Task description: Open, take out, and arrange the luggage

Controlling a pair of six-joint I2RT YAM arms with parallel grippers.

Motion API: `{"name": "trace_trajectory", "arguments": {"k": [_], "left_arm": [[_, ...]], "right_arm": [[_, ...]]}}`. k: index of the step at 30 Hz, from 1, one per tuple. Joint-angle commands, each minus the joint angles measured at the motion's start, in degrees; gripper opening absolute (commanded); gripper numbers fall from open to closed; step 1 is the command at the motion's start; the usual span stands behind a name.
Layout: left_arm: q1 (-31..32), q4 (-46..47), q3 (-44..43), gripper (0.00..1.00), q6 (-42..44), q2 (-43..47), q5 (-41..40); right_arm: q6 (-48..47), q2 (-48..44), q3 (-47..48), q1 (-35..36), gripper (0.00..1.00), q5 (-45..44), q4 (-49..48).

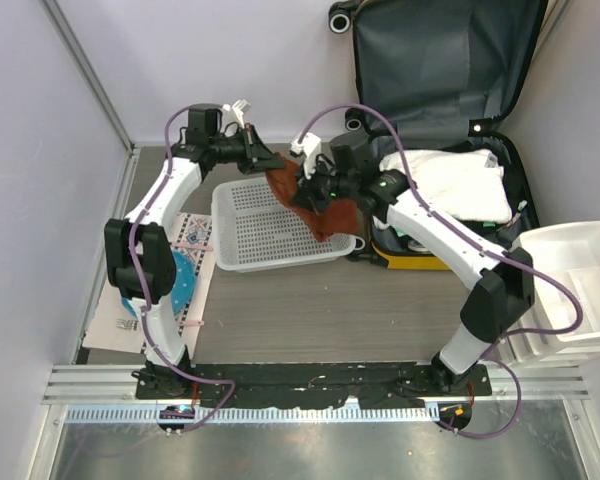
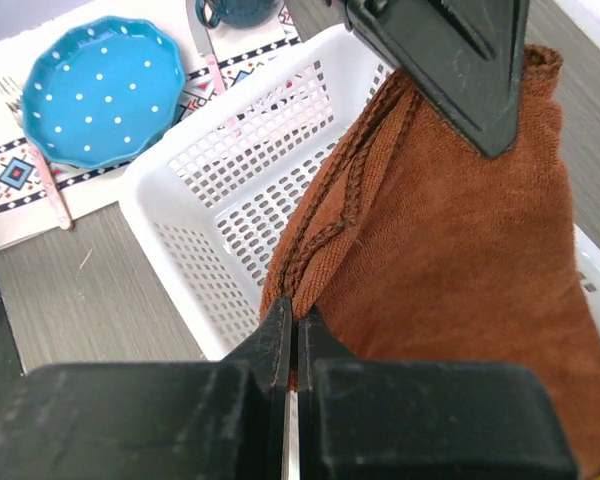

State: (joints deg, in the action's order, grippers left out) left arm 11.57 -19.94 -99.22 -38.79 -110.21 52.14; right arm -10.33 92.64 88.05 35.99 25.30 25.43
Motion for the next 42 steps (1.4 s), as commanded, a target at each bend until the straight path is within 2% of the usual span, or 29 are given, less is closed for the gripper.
{"name": "trace_trajectory", "arguments": {"k": [1, 6, 12, 14, 16, 18, 24, 25, 27, 28, 30, 31, 32, 35, 37, 42], "left_arm": [[-3.92, 1.06, 0.69, 0.0, 7.4, 0.88, -4.41], [-4.54, -1.75, 1.57, 0.0, 13.98, -2.1, -6.08], [-6.47, -3.95, 4.03, 0.0, 18.91, -4.39, -7.75], [-6.56, -6.67, 4.21, 0.05, 22.6, -4.92, -9.42], [-6.91, -8.0, 4.82, 0.15, 25.06, -5.36, -9.95], [-7.44, -8.71, 5.26, 0.17, 27.18, -4.93, -11.27], [-8.93, -7.12, 7.11, 0.12, 27.01, -1.94, -12.76], [-9.02, -7.39, 6.85, 0.2, 27.09, -1.76, -12.68], [-9.55, -7.65, 6.93, 0.41, 27.18, -0.62, -11.54], [-9.9, -7.48, 7.11, 0.68, 27.01, -0.01, -11.8], [-11.3, -5.29, 7.81, 0.85, 25.52, 2.54, -12.59], [-11.4, -4.15, 8.86, 0.99, 25.08, 3.68, -12.07], [-13.92, -1.53, 9.56, 1.0, 24.99, 5.78, -11.54], [-14.74, -0.53, 10.89, 1.0, 29.45, 9.56, -7.95], [-14.56, -1.93, 11.67, 1.0, 36.81, 11.15, -3.54], [-14.47, -3.34, 15.19, 1.0, 44.58, 14.32, 1.64]], "right_arm": [[-0.57, 4.82, 3.09, 2.86, 0.01, -2.1, 2.26], [1.18, 12.73, 5.37, 3.47, 0.01, -3.67, -0.9], [0.58, 20.02, 8.63, 3.83, 0.0, -2.36, -0.12], [-0.3, 21.17, 9.07, 3.83, 0.01, -2.53, 0.49], [-1.36, 22.58, 9.42, 3.91, 0.01, -2.36, 1.2], [-2.15, 23.46, 10.03, 4.0, 0.0, -1.49, 1.29], [-2.06, 25.04, 12.75, 5.84, 0.01, 2.12, 1.02], [-2.94, 25.22, 13.11, 6.28, 0.06, 2.64, 1.37], [-4.61, 25.66, 14.94, 6.9, 0.33, 5.37, 4.52], [-4.96, 25.66, 15.74, 6.9, 0.5, 5.72, 5.67], [-6.1, 24.52, 17.06, 5.42, 0.61, 7.21, 9.61], [-6.63, 23.56, 16.81, 4.54, 0.78, 7.92, 10.42], [-7.16, 22.42, 16.28, 3.49, 0.79, 8.79, 10.95], [-11.0, 19.42, 14.43, -0.38, 0.79, 8.02, 14.37], [-13.83, 19.51, 14.34, -2.4, 0.74, 5.3, 18.06], [-22.27, 24.77, 17.93, -3.12, 0.64, -1.38, 24.57]]}}
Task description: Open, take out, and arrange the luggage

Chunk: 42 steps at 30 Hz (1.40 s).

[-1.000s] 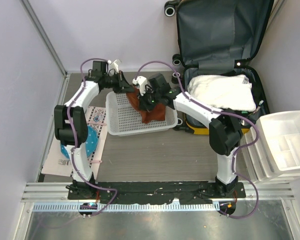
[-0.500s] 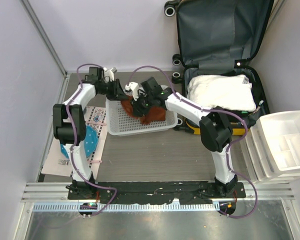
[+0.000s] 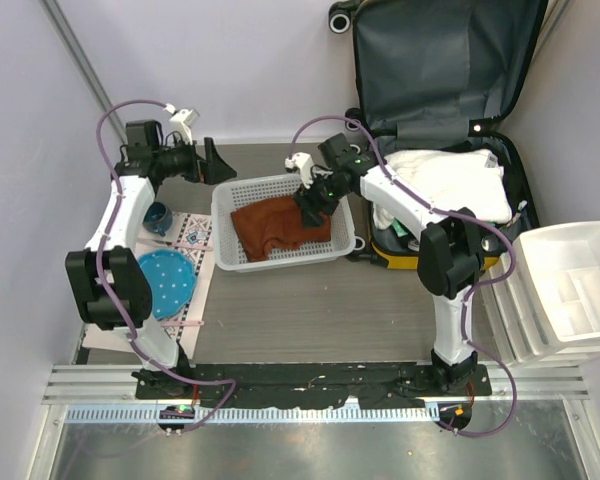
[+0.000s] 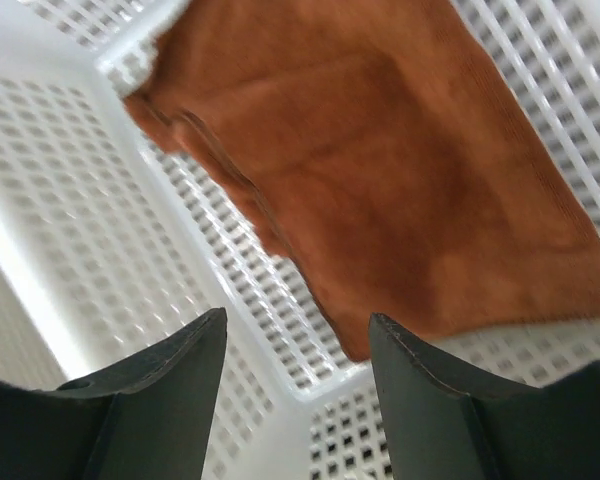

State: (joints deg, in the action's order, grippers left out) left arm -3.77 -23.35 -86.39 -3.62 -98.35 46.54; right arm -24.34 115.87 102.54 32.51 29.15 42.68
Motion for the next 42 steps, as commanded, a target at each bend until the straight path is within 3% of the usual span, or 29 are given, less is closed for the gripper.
{"name": "trace_trajectory", "arguments": {"k": [1, 14, 17, 18, 21, 23, 29, 30, 33, 36, 42], "left_arm": [[1.04, -0.11, 2.71, 0.99, 9.77, 2.63, 7.51], [1.13, 4.45, 6.06, 1.0, 5.73, 2.19, 1.8], [1.05, 4.9, 5.97, 1.0, 5.2, 1.93, 1.18], [1.05, 5.16, 5.88, 1.0, 4.94, 1.93, 0.75], [0.61, 5.69, 5.62, 1.0, 3.89, 1.76, 0.65], [0.43, 6.48, 5.18, 1.0, 2.92, 1.75, 0.92], [0.25, 5.78, 4.04, 1.0, 2.21, 1.49, 1.62], [0.25, 5.95, 4.12, 1.0, 2.21, 1.4, 1.71], [0.34, 6.83, 4.47, 0.99, 1.25, 1.4, 1.71], [0.26, 7.27, 4.3, 1.0, 0.46, 0.88, 1.88], [0.34, 7.97, 3.86, 1.0, -0.34, 0.7, 1.97]], "right_arm": [[-8.7, 3.55, 4.32, 0.45, 0.64, -6.89, 7.86], [-17.58, 10.24, 5.47, 3.87, 0.61, -17.19, 9.09], [-20.29, 11.39, 5.56, 3.7, 0.42, -19.65, 11.02], [-20.75, 11.13, 5.56, 3.7, 0.26, -20.0, 11.9], [-23.64, 9.29, 6.53, 3.52, 0.01, -18.78, 16.01], [-24.7, 7.88, 6.88, 3.44, 0.0, -16.85, 19.18], [-26.82, 2.78, 5.39, 3.26, 0.04, -15.43, 20.88], [-24.99, 2.52, 5.13, 3.26, 0.24, -15.61, 19.65], [-22.08, 1.72, 3.46, 3.35, 0.53, -15.79, 12.71], [-20.49, 2.86, 2.05, 4.22, 0.6, -16.93, 7.34], [-20.22, 8.65, 2.57, 4.67, 0.61, -20.26, 2.94]]}}
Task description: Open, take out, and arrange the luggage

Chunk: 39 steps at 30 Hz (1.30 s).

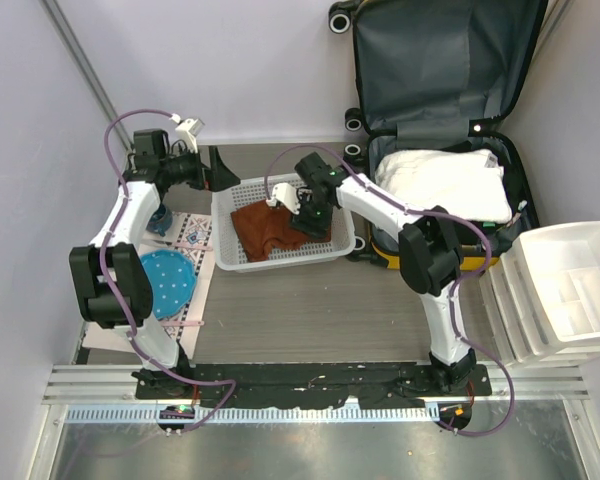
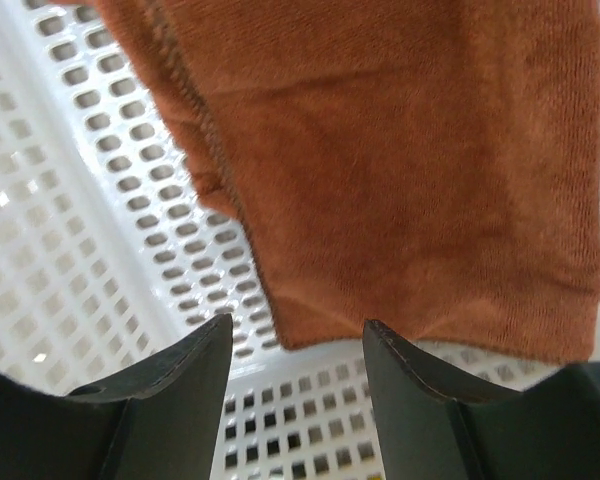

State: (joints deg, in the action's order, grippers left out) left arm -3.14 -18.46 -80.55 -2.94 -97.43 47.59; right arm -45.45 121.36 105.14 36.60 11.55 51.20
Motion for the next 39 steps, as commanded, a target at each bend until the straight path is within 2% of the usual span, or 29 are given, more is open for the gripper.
{"name": "trace_trajectory", "arguments": {"k": [1, 4, 7, 9, 10, 13, 19, 22, 23, 24, 25, 27, 34, 36, 39], "left_arm": [[-0.29, 2.99, -1.89, 1.0, -0.75, -0.13, 0.75], [-0.29, 1.15, -1.89, 1.0, 1.18, 0.39, 0.22], [-0.29, 0.18, -1.54, 0.99, 2.06, 0.75, -0.39], [-0.47, 0.18, -1.45, 1.0, 2.06, 0.84, -0.48], [-0.55, 0.18, -1.71, 1.0, 1.89, 0.75, -0.57], [-1.17, -0.08, -2.5, 0.99, 1.62, 0.31, -0.22], [-1.43, -1.14, -3.91, 1.0, 2.68, -0.31, 1.01], [-1.43, -1.23, -4.17, 1.0, 2.68, -0.57, 1.71], [-1.43, -1.23, -4.26, 1.0, 2.68, -0.74, 1.8], [-1.43, -1.32, -4.43, 1.0, 2.68, -0.83, 1.89], [-1.43, -1.32, -4.52, 1.0, 2.68, -0.75, 1.8], [-1.26, -1.32, -4.7, 1.0, 4.52, -0.57, 1.63], [-1.0, -0.27, -7.33, 1.0, 3.47, 1.54, -4.78], [-1.08, 3.23, -6.2, 1.0, 0.42, 3.29, -10.2], [-1.08, 7.47, -6.02, 1.0, -1.81, 4.61, -11.91]], "right_arm": [[0.63, 3.79, 0.5, 0.58, 0.61, -2.94, -5.58], [-0.6, 4.94, 0.15, 0.58, 0.61, -2.85, -5.24], [-2.44, 5.46, -1.07, 0.58, 0.56, -3.55, -4.88], [-3.85, 5.55, -1.43, 0.58, 0.36, -3.47, -4.27], [-4.2, 5.47, -1.08, 0.58, 0.19, -3.2, -2.7], [-6.66, 3.89, 1.46, 0.58, 0.01, -1.19, 1.95], [-12.46, -1.38, 2.35, -0.3, 0.01, 2.6, 10.92], [-14.04, -2.18, 0.77, -0.3, 0.06, 3.38, 12.43], [-13.79, -2.35, 0.5, -0.39, 0.13, 3.56, 12.35], [-12.92, -2.53, 0.68, -0.21, 0.26, 3.65, 11.91], [-10.04, -2.45, 1.2, -0.39, 0.57, 3.57, 10.51], [-6.77, -2.44, 4.26, -0.47, 0.79, 3.21, 8.49], [11.59, -2.79, 20.96, -7.04, 0.79, 7.52, 5.84], [18.54, -4.02, 22.82, -10.13, 0.77, 6.39, 3.75], [22.33, -6.65, 18.63, -16.81, 0.75, 4.19, 1.36]]}}
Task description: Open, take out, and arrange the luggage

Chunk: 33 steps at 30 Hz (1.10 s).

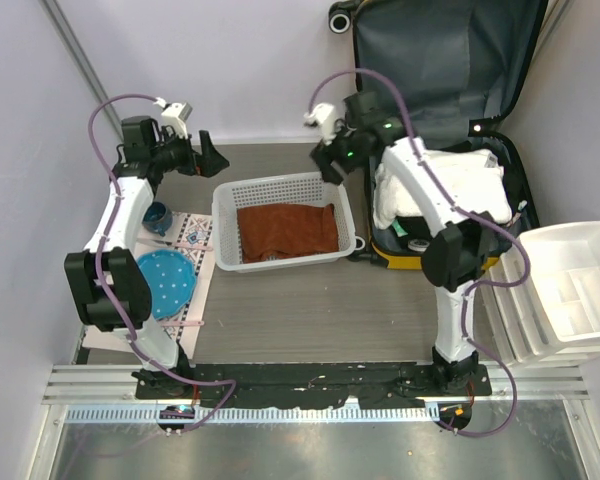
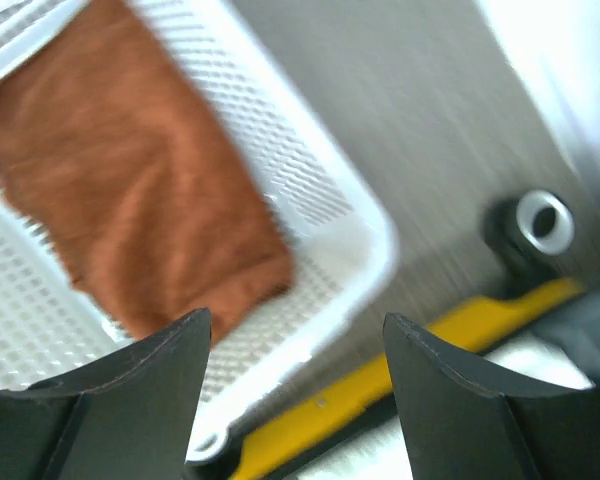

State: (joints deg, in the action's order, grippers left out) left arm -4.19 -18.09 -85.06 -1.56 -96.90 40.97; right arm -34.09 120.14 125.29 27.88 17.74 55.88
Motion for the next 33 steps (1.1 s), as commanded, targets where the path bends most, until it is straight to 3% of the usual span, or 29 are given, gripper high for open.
{"name": "trace_trajectory", "arguments": {"k": [1, 8, 14, 24, 29, 31, 33], "left_arm": [[-0.03, 7.62, -1.6, 0.99, -3.27, 4.0, -4.85], [0.14, 4.47, -3.97, 0.99, -3.0, 1.37, 8.04], [1.02, 5.78, -3.71, 1.0, -4.41, 0.05, 10.01], [1.64, 6.65, -5.12, 1.0, -9.85, -0.92, 4.74], [1.72, 11.66, -2.75, 1.0, -12.24, 1.8, -6.5], [1.55, 13.51, -1.96, 1.0, -11.89, 3.21, -7.66], [1.55, 13.08, -2.31, 1.0, -9.61, 3.65, -6.79]], "right_arm": [[9.75, -7.18, -3.02, -10.97, 0.74, -3.57, -2.97], [-10.81, -16.06, -21.74, -13.82, 0.72, -11.14, -3.23], [-23.03, -17.92, -28.26, -13.46, 0.74, -8.34, -3.76], [-40.52, -15.46, -35.99, -12.94, 0.78, -8.51, -5.24], [-45.71, -14.49, -38.28, -12.94, 0.8, -10.0, -5.78], [-46.51, -14.14, -38.37, -12.94, 0.79, -10.88, -6.22], [-45.29, -14.14, -37.76, -12.94, 0.71, -10.53, -7.88]]}}
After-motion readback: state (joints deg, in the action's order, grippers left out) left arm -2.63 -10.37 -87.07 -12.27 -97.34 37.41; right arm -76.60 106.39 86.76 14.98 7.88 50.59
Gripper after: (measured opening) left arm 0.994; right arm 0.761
